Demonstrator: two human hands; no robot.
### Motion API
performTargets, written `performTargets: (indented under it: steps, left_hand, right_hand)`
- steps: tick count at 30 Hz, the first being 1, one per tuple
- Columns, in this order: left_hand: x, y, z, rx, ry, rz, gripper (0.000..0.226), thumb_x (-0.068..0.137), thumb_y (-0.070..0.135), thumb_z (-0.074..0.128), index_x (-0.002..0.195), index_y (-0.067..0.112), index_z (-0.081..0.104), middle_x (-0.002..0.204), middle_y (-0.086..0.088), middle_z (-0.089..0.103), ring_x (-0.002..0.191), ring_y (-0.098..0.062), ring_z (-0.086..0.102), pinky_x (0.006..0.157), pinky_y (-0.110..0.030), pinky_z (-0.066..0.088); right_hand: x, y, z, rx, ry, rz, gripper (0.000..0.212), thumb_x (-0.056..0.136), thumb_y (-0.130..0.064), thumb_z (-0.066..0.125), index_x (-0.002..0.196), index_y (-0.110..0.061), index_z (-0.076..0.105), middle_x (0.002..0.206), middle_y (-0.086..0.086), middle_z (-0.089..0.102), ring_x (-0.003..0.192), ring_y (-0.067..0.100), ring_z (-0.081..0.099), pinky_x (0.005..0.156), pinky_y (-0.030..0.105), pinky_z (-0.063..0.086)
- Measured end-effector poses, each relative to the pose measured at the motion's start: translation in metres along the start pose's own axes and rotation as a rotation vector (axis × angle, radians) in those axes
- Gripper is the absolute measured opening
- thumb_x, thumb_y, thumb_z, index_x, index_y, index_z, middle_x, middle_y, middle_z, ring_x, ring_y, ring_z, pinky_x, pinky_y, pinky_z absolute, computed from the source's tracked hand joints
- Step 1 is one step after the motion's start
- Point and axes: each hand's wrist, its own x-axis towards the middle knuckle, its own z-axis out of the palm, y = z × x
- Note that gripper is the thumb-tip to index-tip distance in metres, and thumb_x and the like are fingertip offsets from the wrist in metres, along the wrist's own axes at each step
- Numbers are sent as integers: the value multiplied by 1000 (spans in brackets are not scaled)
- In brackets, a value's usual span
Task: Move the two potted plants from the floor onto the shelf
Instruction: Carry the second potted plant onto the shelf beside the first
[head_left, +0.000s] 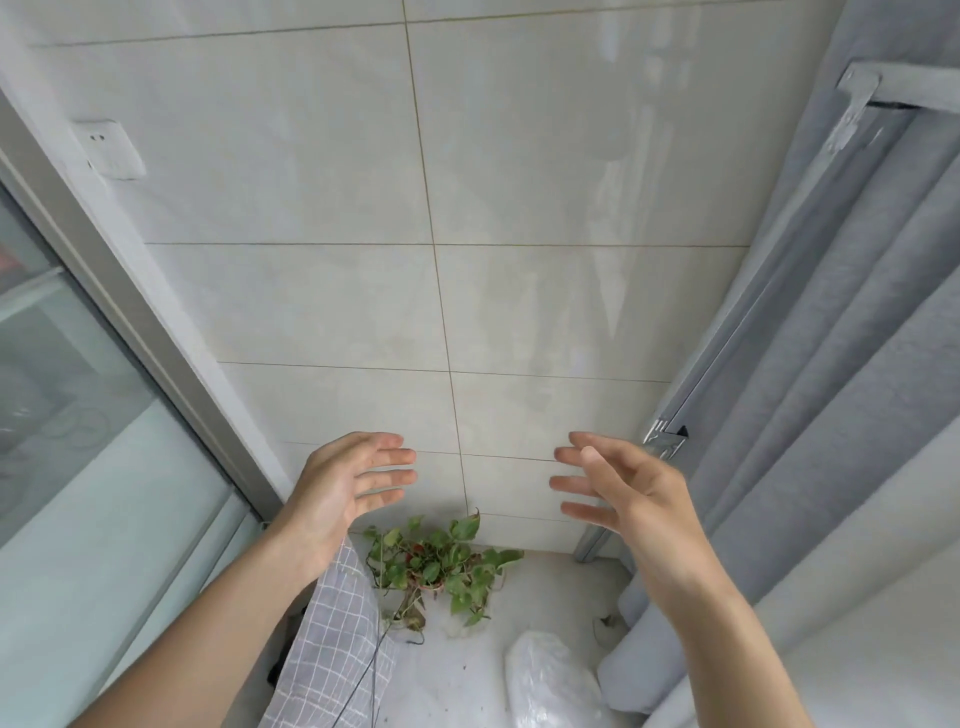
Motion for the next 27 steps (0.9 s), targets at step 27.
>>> performTargets:
  steps: [27]
  left_hand:
    - [217,-32,-120,-99,63,-154,27,97,24,53,109,4,67,104,-13,76,94,-32,73,83,-43,54]
  right_hand:
    - [199,65,152,-164,-58,241,19,98,-20,59,114,-18,69,106,0,76,93,19,74,84,45,60]
